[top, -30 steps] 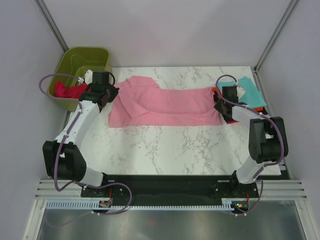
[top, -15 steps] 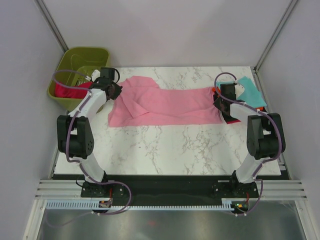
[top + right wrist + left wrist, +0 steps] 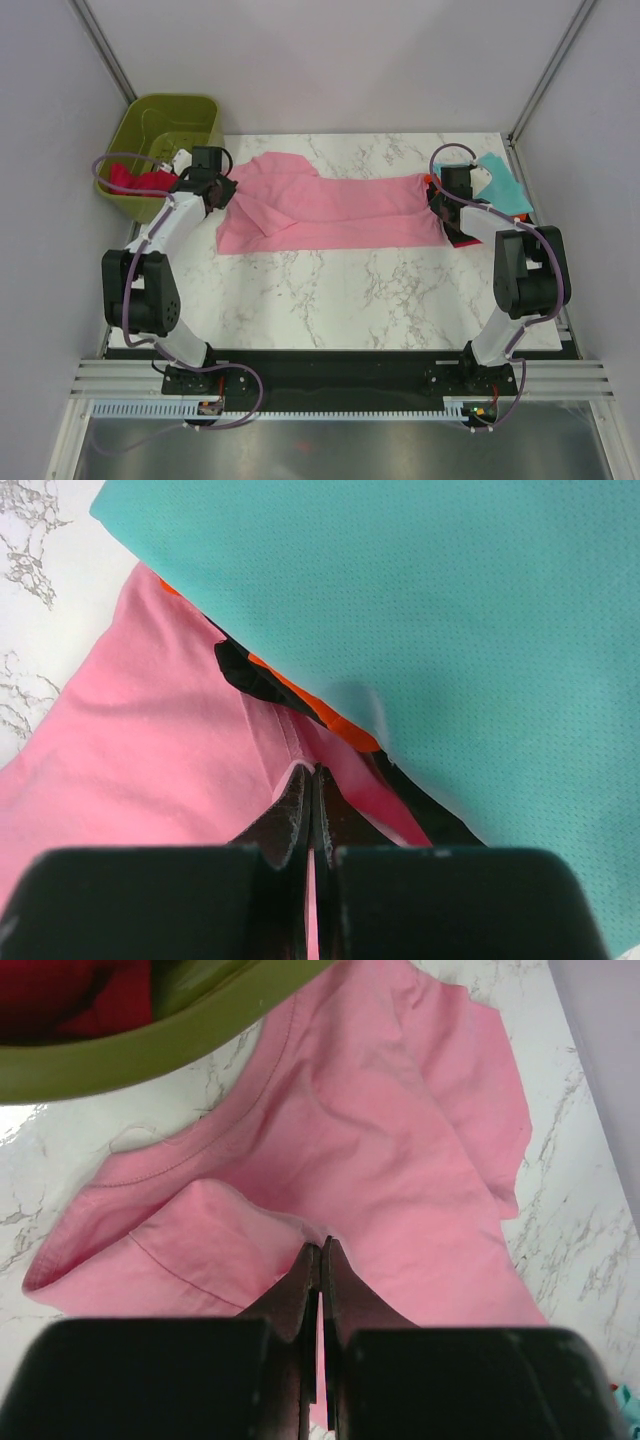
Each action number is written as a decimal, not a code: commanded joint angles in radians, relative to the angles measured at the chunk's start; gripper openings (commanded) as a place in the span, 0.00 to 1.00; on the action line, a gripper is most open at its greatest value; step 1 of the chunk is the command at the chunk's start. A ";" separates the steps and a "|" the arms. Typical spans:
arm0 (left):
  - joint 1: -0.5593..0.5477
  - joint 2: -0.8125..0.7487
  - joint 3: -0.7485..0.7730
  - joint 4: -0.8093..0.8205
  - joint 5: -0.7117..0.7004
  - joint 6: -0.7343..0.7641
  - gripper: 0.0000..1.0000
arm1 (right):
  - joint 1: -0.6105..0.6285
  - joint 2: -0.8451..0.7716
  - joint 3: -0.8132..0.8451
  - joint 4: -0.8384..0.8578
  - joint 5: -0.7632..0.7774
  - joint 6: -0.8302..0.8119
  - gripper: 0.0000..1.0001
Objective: Fold and stack the t-shirts
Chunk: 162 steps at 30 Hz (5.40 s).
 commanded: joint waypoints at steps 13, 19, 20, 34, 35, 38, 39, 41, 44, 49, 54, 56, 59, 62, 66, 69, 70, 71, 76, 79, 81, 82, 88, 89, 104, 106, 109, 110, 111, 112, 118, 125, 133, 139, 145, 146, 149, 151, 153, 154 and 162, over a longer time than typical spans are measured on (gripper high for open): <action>0.022 -0.101 -0.034 0.096 0.000 -0.066 0.02 | 0.001 -0.044 -0.010 0.049 0.048 0.041 0.00; 0.025 -0.014 0.055 0.097 0.010 -0.071 0.02 | 0.001 -0.041 -0.019 0.098 0.056 0.054 0.00; 0.025 0.012 0.066 0.098 0.011 -0.071 0.02 | 0.001 -0.032 -0.015 0.100 0.054 0.054 0.00; 0.027 0.248 0.337 0.150 0.194 0.049 0.71 | 0.002 -0.036 -0.014 0.130 -0.013 0.039 0.55; 0.027 0.240 0.340 0.143 0.191 0.054 0.75 | 0.004 -0.062 -0.027 0.133 -0.017 0.041 0.55; 0.027 0.174 0.327 0.101 0.174 0.078 0.78 | 0.016 -0.122 -0.074 0.143 -0.039 0.044 0.57; 0.027 0.154 0.315 0.094 0.169 0.081 0.78 | 0.021 -0.141 -0.102 0.140 -0.046 0.044 0.61; 0.027 0.078 0.250 0.086 0.171 0.083 0.78 | 0.037 -0.205 -0.131 0.130 -0.040 0.041 0.68; 0.025 -0.002 0.140 0.083 0.175 0.067 0.77 | 0.053 -0.301 -0.191 0.101 -0.020 0.035 0.75; 0.025 -0.176 -0.012 0.061 0.200 0.044 0.75 | 0.057 -0.432 -0.255 0.032 -0.007 0.002 0.79; -0.014 -0.346 -0.236 0.069 0.191 0.020 0.73 | 0.068 -0.544 -0.440 0.102 -0.038 0.048 0.69; -0.031 -0.410 -0.326 0.078 0.178 0.015 0.72 | 0.070 -0.572 -0.507 0.155 -0.040 0.082 0.68; -0.034 -0.472 -0.440 0.110 0.187 0.001 0.70 | 0.070 -0.537 -0.584 0.251 -0.053 0.140 0.70; -0.036 -0.530 -0.557 0.171 0.212 -0.003 0.70 | 0.067 -0.443 -0.571 0.284 -0.063 0.163 0.72; -0.036 -0.613 -0.666 0.259 0.186 0.027 0.71 | 0.068 -0.325 -0.541 0.348 -0.060 0.188 0.71; -0.036 -0.653 -0.713 0.301 0.151 0.058 0.72 | 0.062 -0.244 -0.521 0.373 -0.032 0.209 0.70; -0.036 -0.658 -0.718 0.304 0.146 0.063 0.72 | 0.062 -0.233 -0.515 0.376 -0.027 0.208 0.69; -0.036 -0.656 -0.719 0.314 0.143 0.070 0.72 | 0.059 -0.222 -0.506 0.374 -0.020 0.209 0.66; -0.027 -0.589 -0.689 0.314 0.163 0.071 0.70 | 0.059 -0.202 -0.476 0.354 0.016 0.209 0.42; -0.019 -0.557 -0.695 0.317 0.168 0.037 0.67 | 0.057 -0.227 -0.459 0.319 0.032 0.199 0.00; -0.019 -0.549 -0.712 0.348 0.126 0.021 0.67 | 0.059 -0.271 -0.476 0.302 0.052 0.194 0.00; -0.019 -0.544 -0.725 0.353 0.112 0.017 0.67 | 0.060 -0.330 -0.487 0.302 0.059 0.196 0.00; -0.019 -0.518 -0.752 0.421 0.065 0.011 0.64 | 0.073 -0.489 -0.564 0.297 0.036 0.215 0.00; -0.019 -0.510 -0.756 0.448 0.054 0.005 0.63 | 0.071 -0.494 -0.570 0.294 0.031 0.237 0.00; -0.019 -0.265 -0.713 0.546 0.022 -0.031 0.58 | 0.071 -0.501 -0.602 0.310 -0.015 0.269 0.00; -0.019 -0.250 -0.713 0.552 0.005 -0.054 0.58 | 0.071 -0.507 -0.602 0.304 -0.009 0.269 0.00; -0.016 -0.207 -0.687 0.551 -0.009 -0.060 0.58 | 0.071 -0.515 -0.601 0.299 -0.010 0.268 0.00; -0.011 -0.196 -0.680 0.549 -0.009 -0.060 0.58 | 0.071 -0.517 -0.599 0.299 -0.009 0.268 0.00; -0.008 -0.176 -0.672 0.546 -0.009 -0.063 0.57 | 0.070 -0.523 -0.599 0.297 -0.009 0.266 0.00; -0.004 -0.168 -0.663 0.540 -0.009 -0.068 0.55 | 0.071 -0.526 -0.599 0.296 -0.004 0.266 0.00; 0.058 -0.155 -0.673 0.488 -0.004 -0.127 0.26 | 0.061 -0.550 -0.604 0.281 0.006 0.274 0.00; 0.084 -0.179 -0.670 0.477 0.020 -0.104 0.02 | 0.039 -0.626 -0.619 0.250 0.039 0.275 0.00; 0.084 -0.305 -0.677 0.431 -0.003 -0.074 0.02 | 0.022 -0.630 -0.617 0.233 0.039 0.275 0.00; 0.079 -0.435 -0.683 0.394 -0.006 -0.029 0.02 | 0.013 -0.659 -0.593 0.193 0.036 0.231 0.00; 0.070 -0.463 -0.589 0.243 0.020 0.018 0.02 | 0.014 -0.650 -0.512 0.132 0.025 0.177 0.00; 0.070 -0.469 -0.572 0.186 0.019 0.014 0.02 | 0.014 -0.656 -0.492 0.091 0.032 0.171 0.00; 0.070 -0.530 -0.514 0.088 0.026 -0.002 0.02 | 0.016 -0.697 -0.394 -0.041 0.054 0.122 0.00; 0.070 -0.620 -0.494 0.048 0.045 -0.011 0.02 | 0.014 -0.739 -0.343 -0.104 0.056 0.082 0.00; 0.070 -0.702 -0.447 -0.020 0.048 -0.012 0.02 | 0.014 -0.811 -0.317 -0.146 0.057 0.062 0.00; 0.070 -0.740 -0.431 -0.046 0.049 -0.012 0.02 | 0.016 -0.839 -0.292 -0.181 0.054 0.047 0.00; 0.070 -1.081 -0.114 -0.270 0.046 0.075 0.02 | 0.014 -1.142 -0.115 -0.341 0.008 0.005 0.00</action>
